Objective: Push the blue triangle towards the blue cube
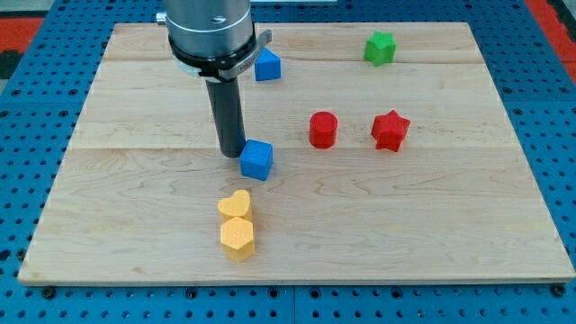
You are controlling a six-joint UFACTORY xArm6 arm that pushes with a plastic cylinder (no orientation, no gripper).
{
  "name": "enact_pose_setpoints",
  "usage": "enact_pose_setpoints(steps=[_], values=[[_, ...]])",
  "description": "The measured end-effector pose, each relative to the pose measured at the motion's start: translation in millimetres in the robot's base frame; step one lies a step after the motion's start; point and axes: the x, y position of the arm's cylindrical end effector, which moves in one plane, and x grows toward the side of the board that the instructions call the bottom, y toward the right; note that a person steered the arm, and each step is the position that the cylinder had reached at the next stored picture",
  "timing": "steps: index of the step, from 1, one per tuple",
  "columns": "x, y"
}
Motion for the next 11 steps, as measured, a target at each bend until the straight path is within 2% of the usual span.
enact_pose_setpoints(steps=[1, 2, 3, 4, 6, 8, 9, 11], values=[[-25.8, 12.7], [8.0, 47.4], [54.5, 48.3], [70.1, 53.5], [-64.2, 56.1], [-166.3, 73.5], [-198.0, 35.7], [-93.4, 12.7]])
